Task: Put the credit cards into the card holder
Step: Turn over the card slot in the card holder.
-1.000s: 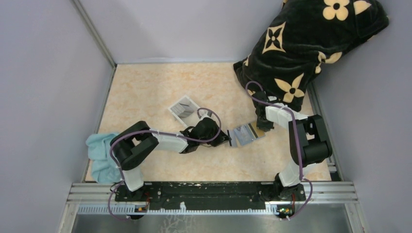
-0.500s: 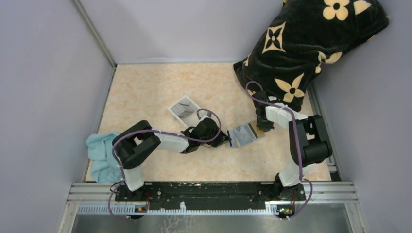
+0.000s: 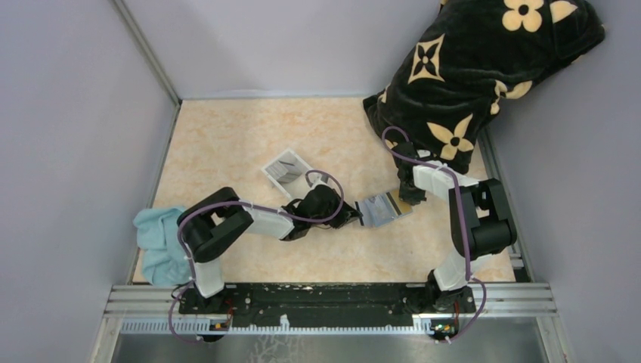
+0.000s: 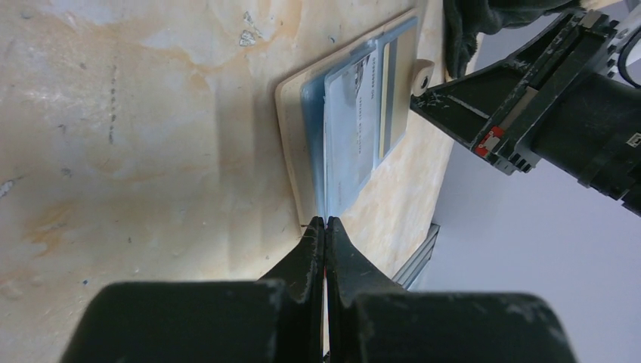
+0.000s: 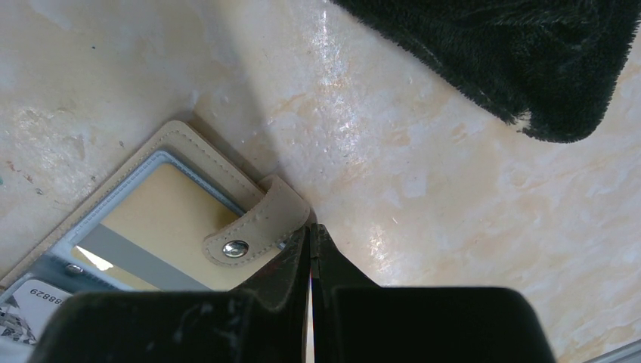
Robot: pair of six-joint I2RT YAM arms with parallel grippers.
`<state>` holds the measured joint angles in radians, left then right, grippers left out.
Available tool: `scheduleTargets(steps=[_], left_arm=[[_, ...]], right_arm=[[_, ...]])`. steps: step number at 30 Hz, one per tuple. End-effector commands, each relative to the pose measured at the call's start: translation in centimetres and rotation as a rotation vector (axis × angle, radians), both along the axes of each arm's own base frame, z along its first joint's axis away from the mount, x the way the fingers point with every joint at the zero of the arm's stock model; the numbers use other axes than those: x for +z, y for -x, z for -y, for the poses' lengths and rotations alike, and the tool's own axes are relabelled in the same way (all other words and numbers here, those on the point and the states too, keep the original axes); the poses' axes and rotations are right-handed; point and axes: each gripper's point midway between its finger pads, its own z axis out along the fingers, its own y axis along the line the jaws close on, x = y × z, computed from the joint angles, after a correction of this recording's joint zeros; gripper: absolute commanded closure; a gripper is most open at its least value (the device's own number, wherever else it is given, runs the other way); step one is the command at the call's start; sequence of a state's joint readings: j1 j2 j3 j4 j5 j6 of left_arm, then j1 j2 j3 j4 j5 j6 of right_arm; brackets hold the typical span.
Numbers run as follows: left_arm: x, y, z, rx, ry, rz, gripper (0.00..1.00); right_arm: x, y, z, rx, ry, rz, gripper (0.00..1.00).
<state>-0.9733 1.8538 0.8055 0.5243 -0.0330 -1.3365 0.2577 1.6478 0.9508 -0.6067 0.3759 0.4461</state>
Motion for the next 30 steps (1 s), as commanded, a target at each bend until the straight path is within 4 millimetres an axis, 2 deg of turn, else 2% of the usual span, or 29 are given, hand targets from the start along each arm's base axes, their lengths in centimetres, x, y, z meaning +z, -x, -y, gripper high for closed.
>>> scheduleTargets(steps=[1, 14, 30], left_arm=[[1.0, -0.5, 0.6, 0.007, 0.072, 0.024, 1.0], [2.0, -0.7, 1.5, -0.008, 0.151, 0.06, 1.0], [2.9, -1.6, 3.9, -0.05, 0.165, 0.089, 1.0]], right_arm=[[-1.8, 0.8, -0.5, -0.001, -0.039, -0.04, 1.0], [-2.1, 1.3, -0.9, 0.007, -0.05, -0.052, 1.0], [-2.0, 2.3, -3.1, 0.053, -0.072, -0.076, 1.0]])
